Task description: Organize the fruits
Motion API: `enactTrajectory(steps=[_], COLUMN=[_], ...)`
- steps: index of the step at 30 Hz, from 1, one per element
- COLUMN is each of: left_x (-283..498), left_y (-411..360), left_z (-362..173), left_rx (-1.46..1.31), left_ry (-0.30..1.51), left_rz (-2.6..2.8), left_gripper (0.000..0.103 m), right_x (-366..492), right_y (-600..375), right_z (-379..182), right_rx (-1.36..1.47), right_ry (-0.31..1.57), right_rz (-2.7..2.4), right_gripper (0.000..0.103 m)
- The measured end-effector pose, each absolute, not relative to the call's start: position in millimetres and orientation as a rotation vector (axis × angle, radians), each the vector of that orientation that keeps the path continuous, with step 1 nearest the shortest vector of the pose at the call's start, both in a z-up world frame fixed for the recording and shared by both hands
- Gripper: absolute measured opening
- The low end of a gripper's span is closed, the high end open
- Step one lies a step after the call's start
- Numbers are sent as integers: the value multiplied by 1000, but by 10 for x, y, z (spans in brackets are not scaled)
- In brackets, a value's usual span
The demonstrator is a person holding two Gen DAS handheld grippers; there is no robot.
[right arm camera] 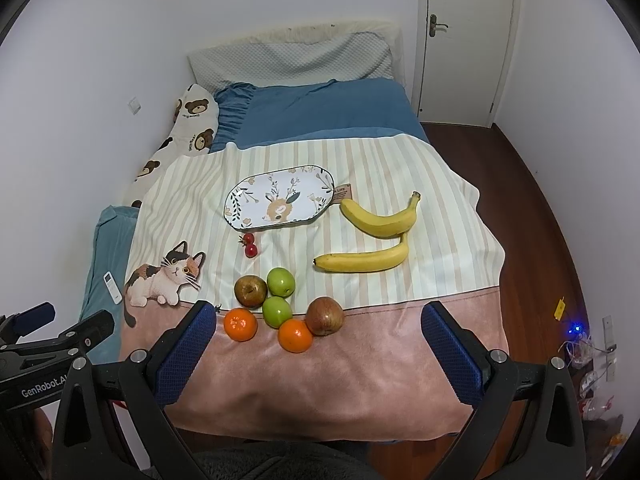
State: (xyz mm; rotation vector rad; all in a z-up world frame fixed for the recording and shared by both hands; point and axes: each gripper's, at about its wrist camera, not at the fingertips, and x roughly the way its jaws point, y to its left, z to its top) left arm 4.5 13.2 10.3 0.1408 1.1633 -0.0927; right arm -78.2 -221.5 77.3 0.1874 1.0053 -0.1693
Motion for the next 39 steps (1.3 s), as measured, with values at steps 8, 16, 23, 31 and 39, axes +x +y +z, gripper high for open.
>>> enactTrajectory(steps=[8, 16, 23, 31, 39], left_x=[41, 38, 32, 27, 157], left_y=[133, 133, 132, 135, 70], left_z=[103, 103, 101, 100, 48], left_rx=[142, 141, 140, 142, 139], left_ry=[1160, 1159, 1157, 1157, 1157], left_rz=[-93, -92, -91, -93, -95], left_gripper=[103, 103, 103, 103, 103], right_x=[-795, -801, -825, -829, -657], right_y=[-2224, -2223, -2199, -2197, -2415], right_z=[769, 766, 791, 777, 545], right_rx=[187, 187, 189, 193, 304], right_ry=[1004, 1003, 1004, 1006, 1061], right_rz=[-169, -166, -163, -160, -130], right_gripper=[103, 103, 103, 103, 103])
